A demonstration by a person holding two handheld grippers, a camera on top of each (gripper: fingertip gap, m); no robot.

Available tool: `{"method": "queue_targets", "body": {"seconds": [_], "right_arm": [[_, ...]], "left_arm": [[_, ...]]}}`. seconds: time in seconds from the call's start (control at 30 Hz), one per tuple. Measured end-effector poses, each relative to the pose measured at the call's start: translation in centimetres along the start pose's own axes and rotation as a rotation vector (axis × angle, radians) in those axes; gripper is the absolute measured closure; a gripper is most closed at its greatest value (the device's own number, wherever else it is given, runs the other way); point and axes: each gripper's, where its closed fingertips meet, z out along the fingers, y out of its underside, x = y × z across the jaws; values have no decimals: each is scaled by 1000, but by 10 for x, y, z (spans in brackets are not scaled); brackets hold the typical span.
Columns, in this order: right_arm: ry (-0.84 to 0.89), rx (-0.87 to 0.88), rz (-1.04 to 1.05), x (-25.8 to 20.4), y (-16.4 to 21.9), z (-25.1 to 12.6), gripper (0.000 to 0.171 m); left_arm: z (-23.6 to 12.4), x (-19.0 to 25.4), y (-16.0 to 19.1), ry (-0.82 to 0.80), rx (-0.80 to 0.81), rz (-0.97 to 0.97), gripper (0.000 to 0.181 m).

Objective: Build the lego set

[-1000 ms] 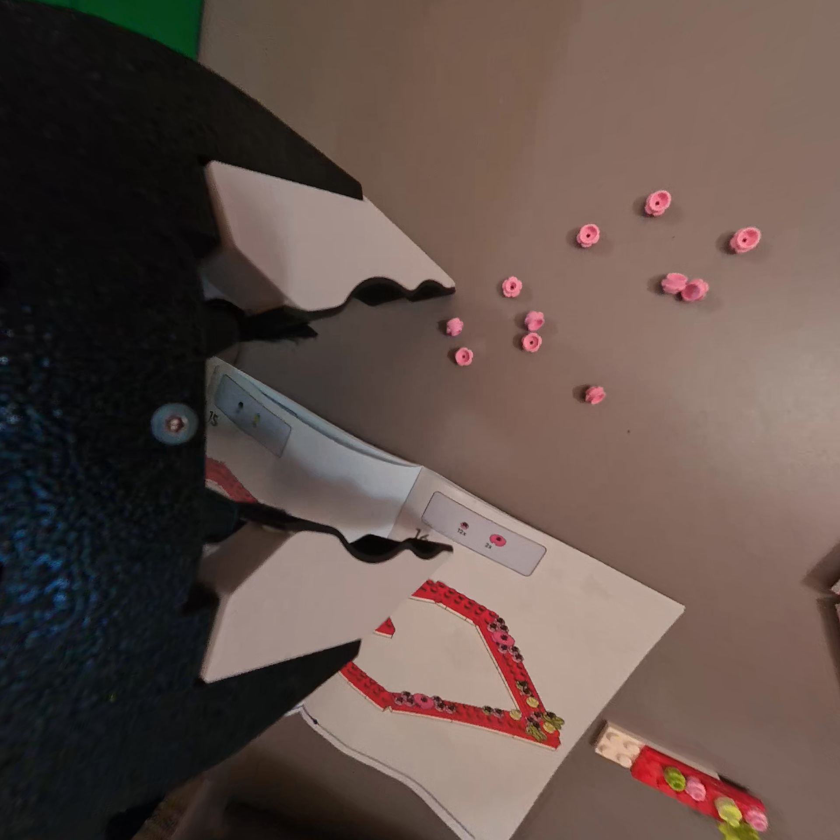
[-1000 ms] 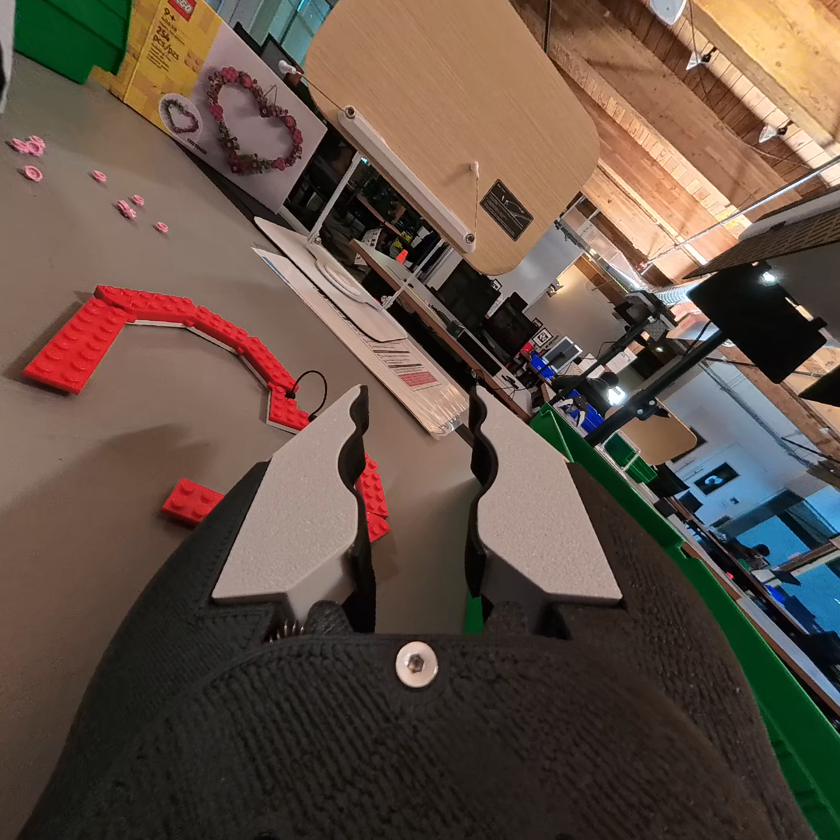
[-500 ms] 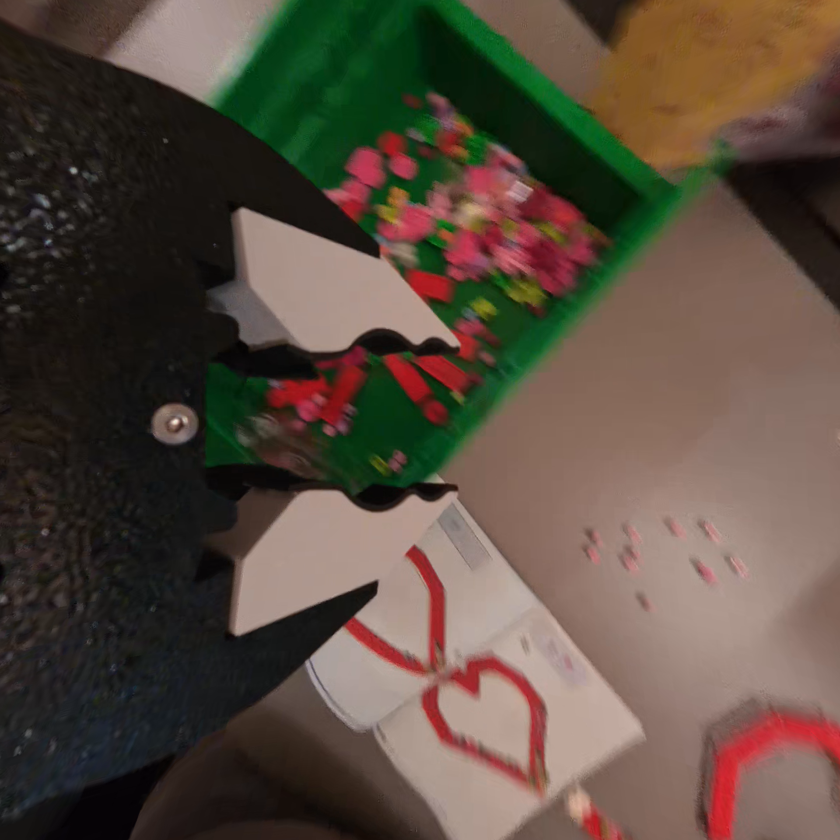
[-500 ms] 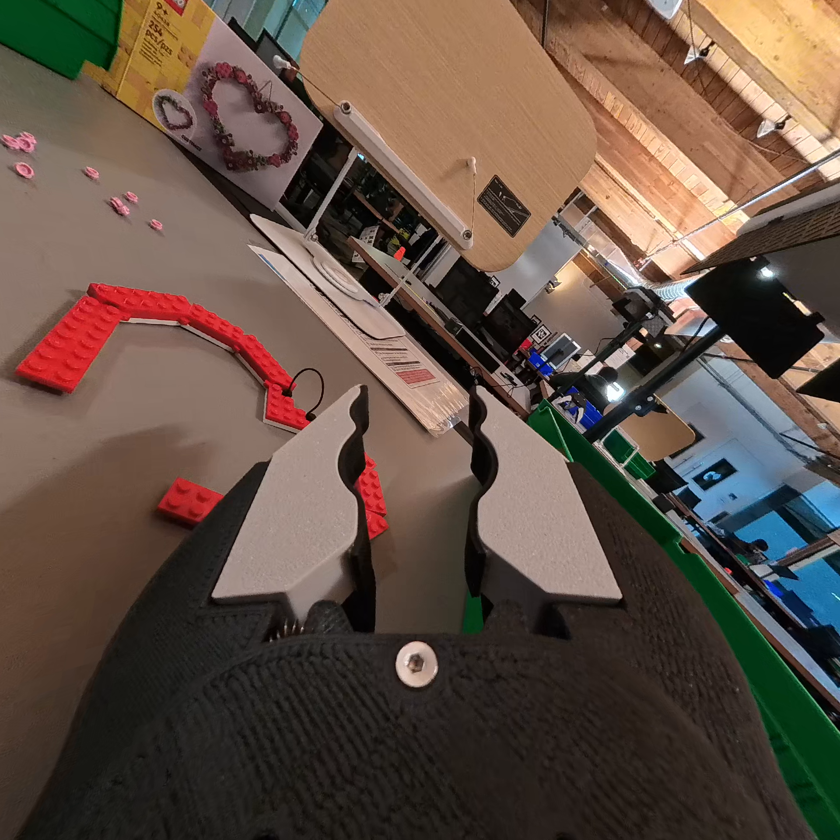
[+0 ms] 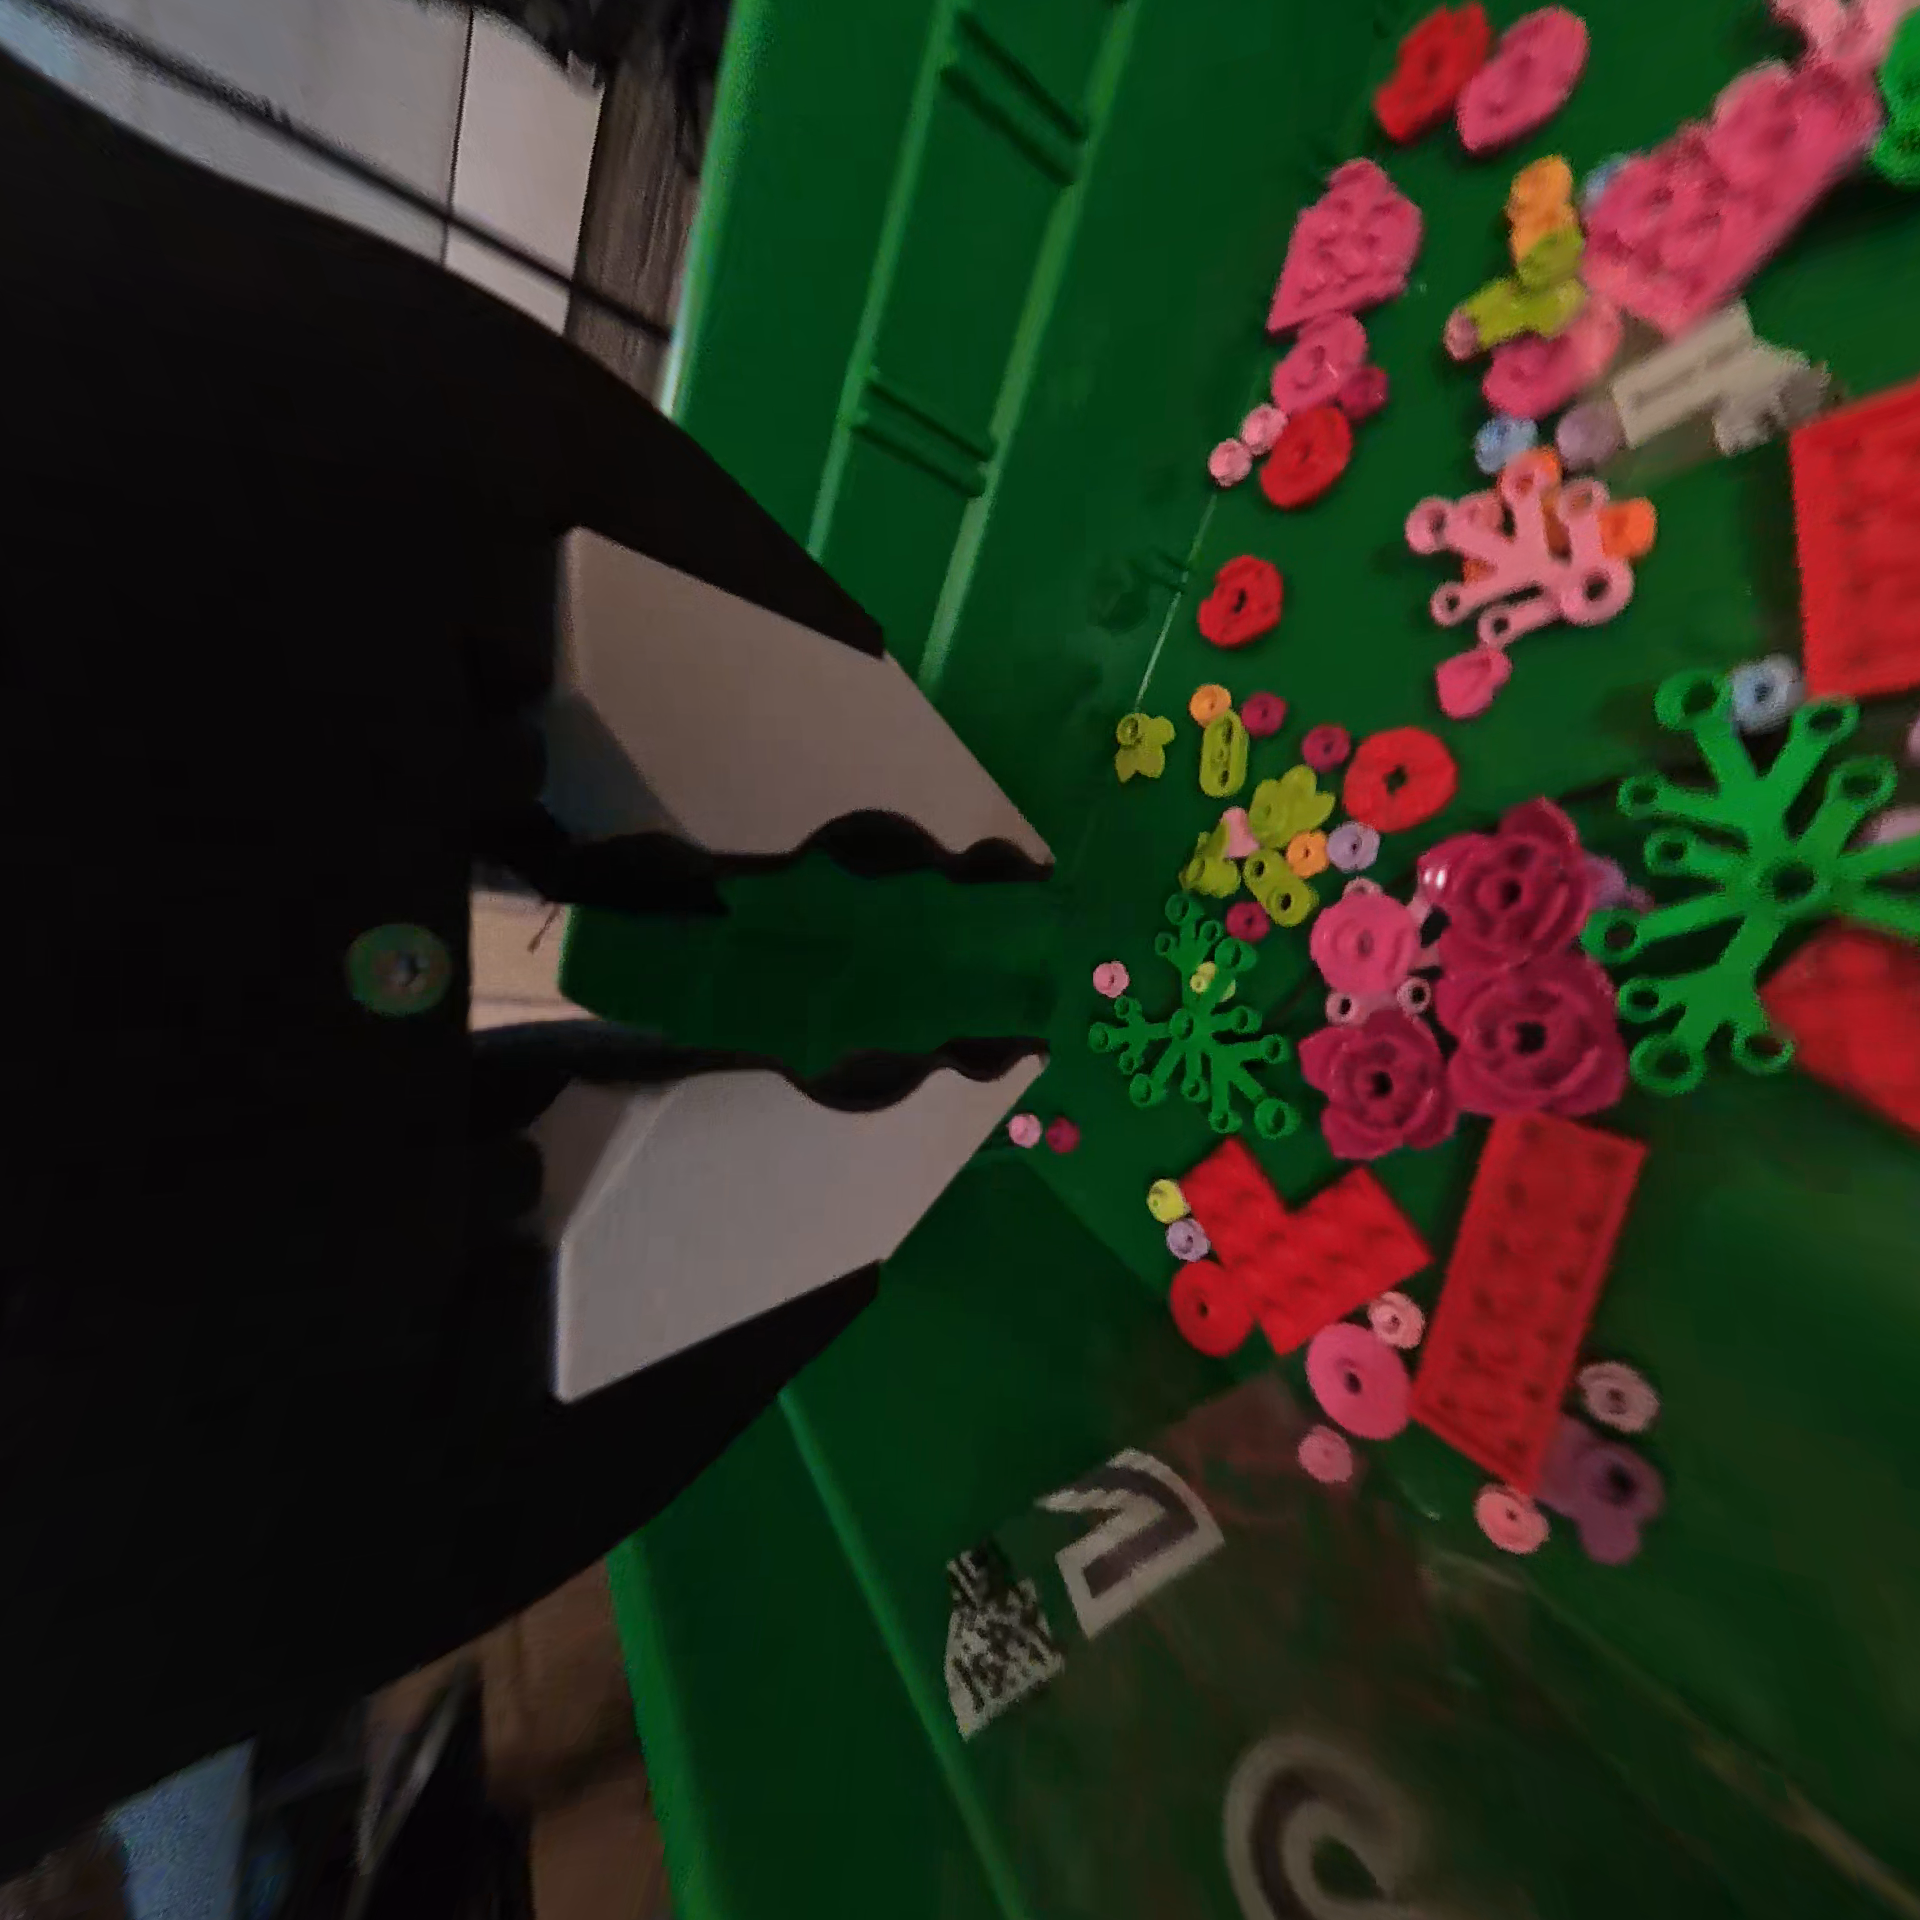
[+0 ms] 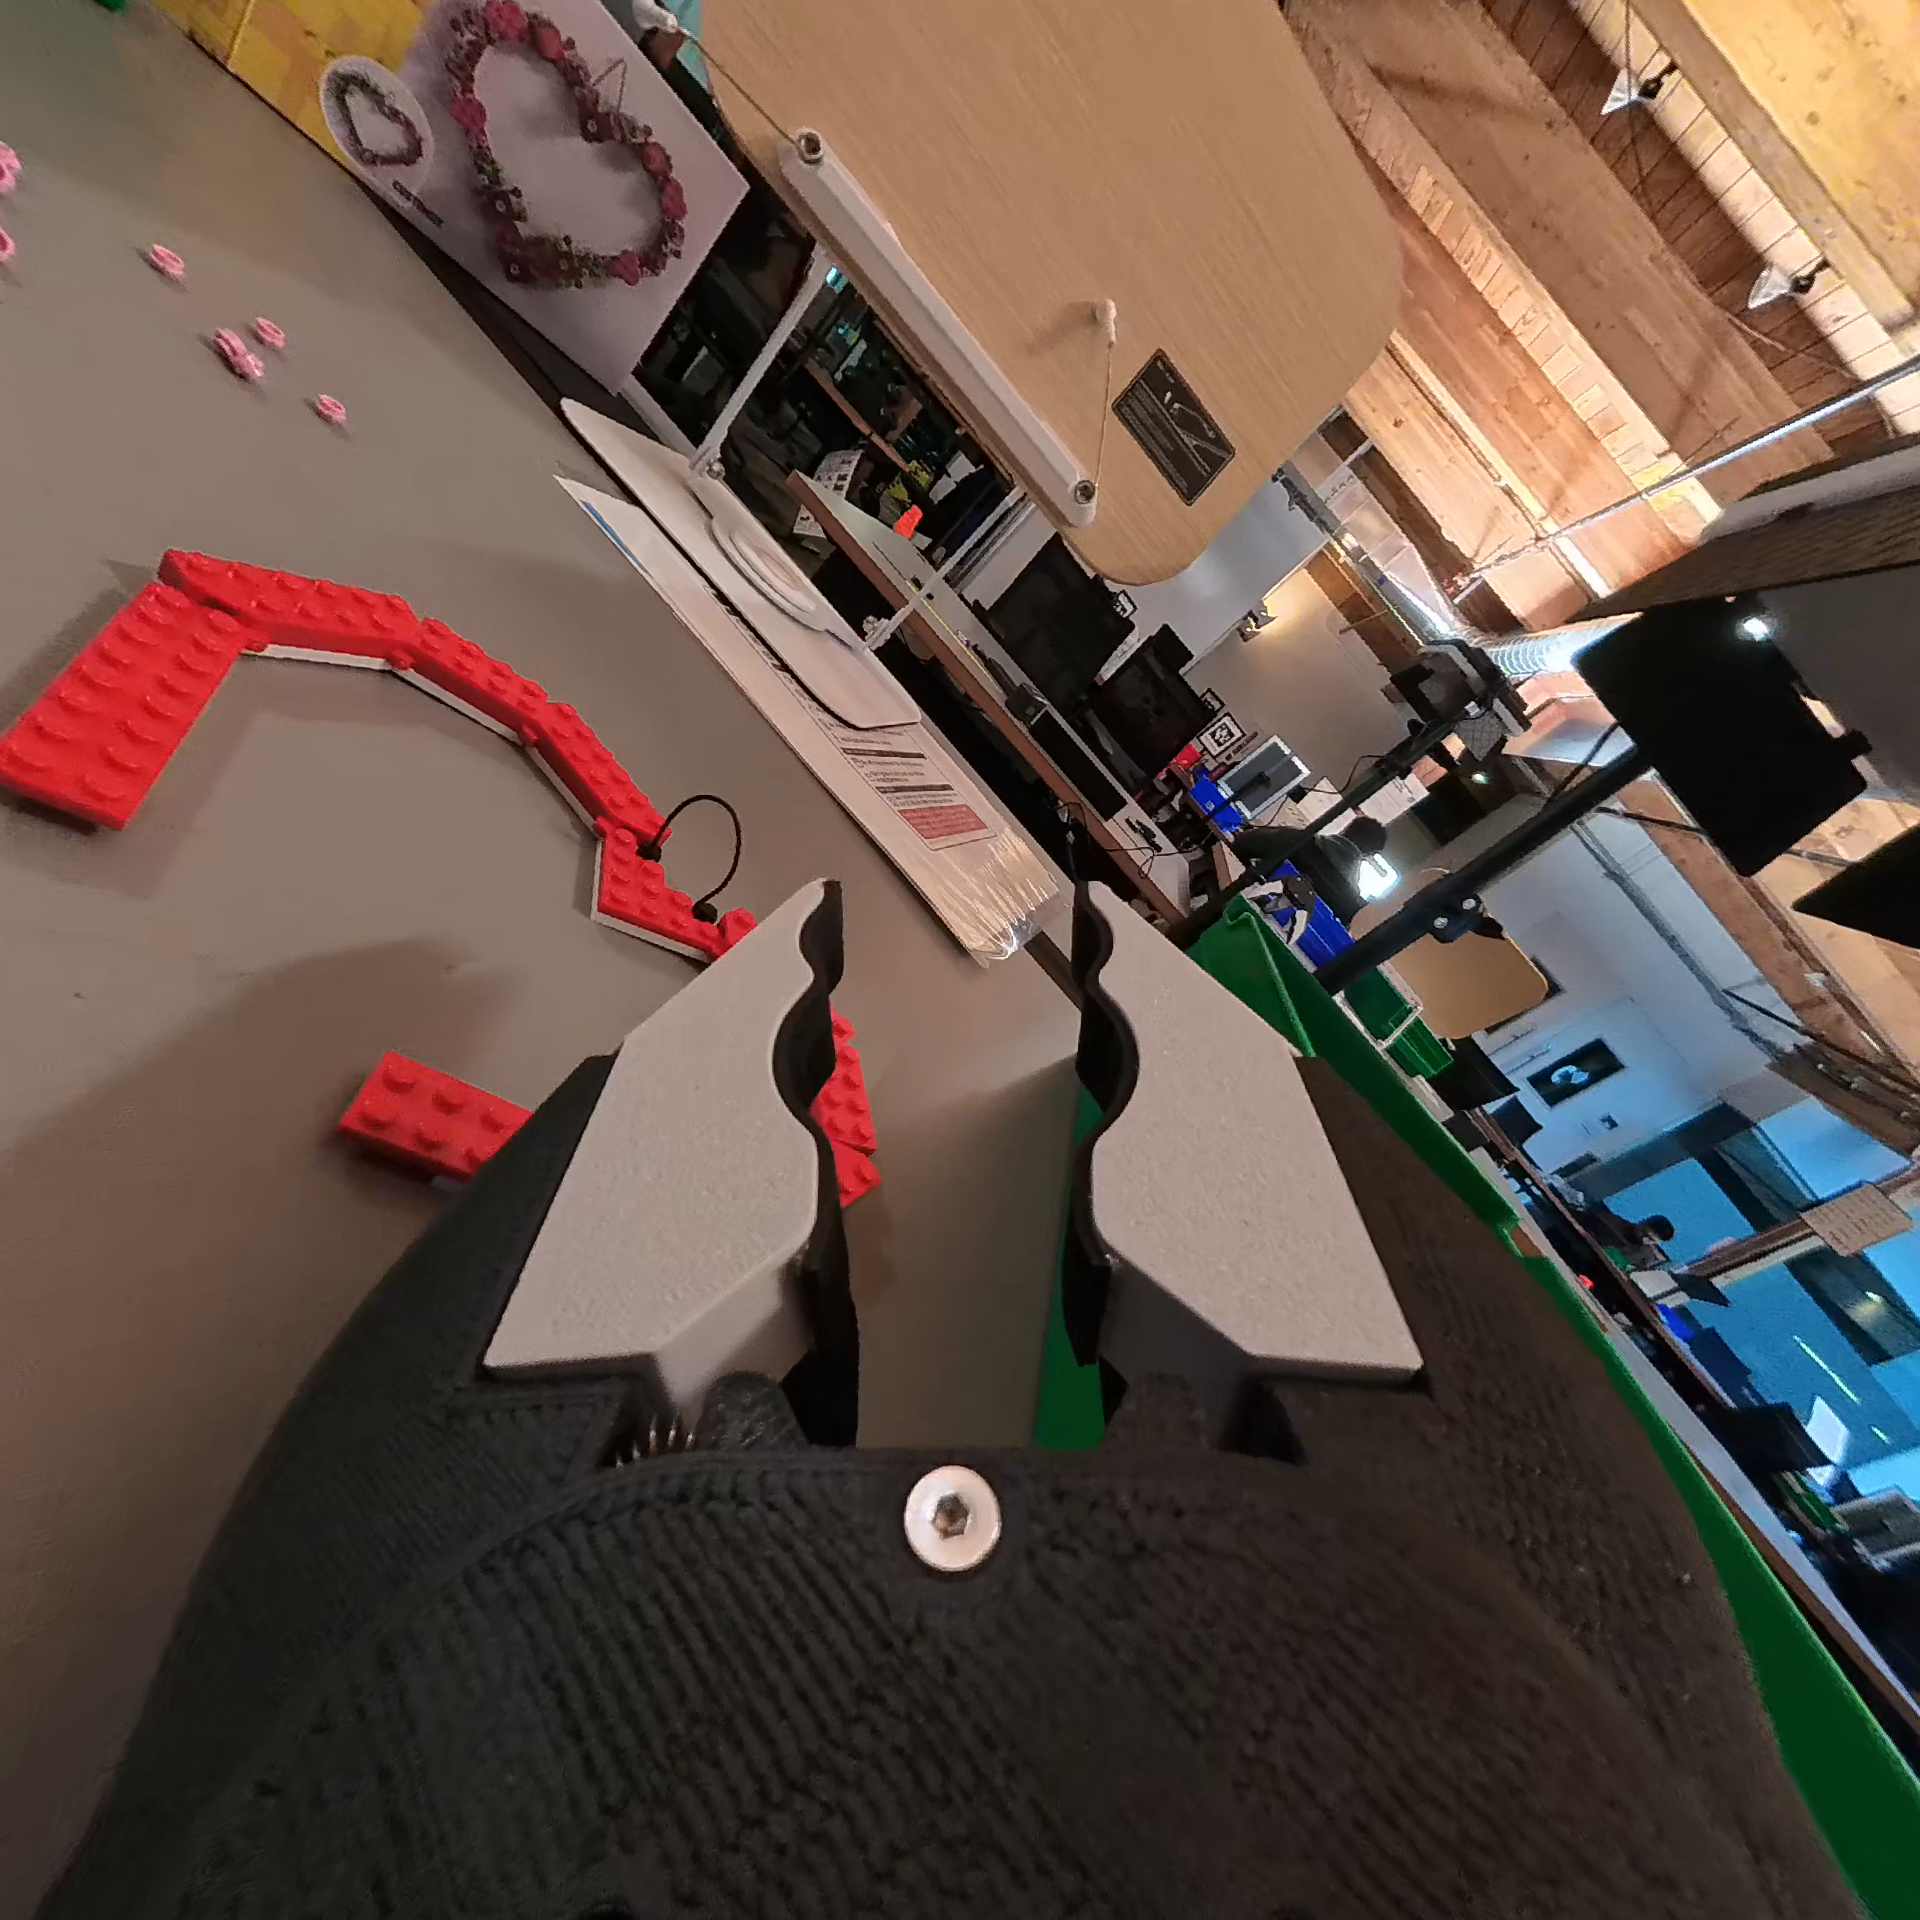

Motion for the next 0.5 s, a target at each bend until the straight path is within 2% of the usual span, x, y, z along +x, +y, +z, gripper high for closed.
{"method": "queue_targets", "body": {"seconds": [0.03, 0.2, 0.5], "right_arm": [[-2, -2, -5, -1, 0, 0, 128], [-4, -11, -19, -2, 1, 1, 128], [-1, -10, -15, -1, 1, 0, 128]], "left_arm": [[3, 1, 2, 0, -24, 57, 155], [14, 3, 10, -18, -162, 235, 163], [22, 5, 1, 23, -136, 276, 164]]}}
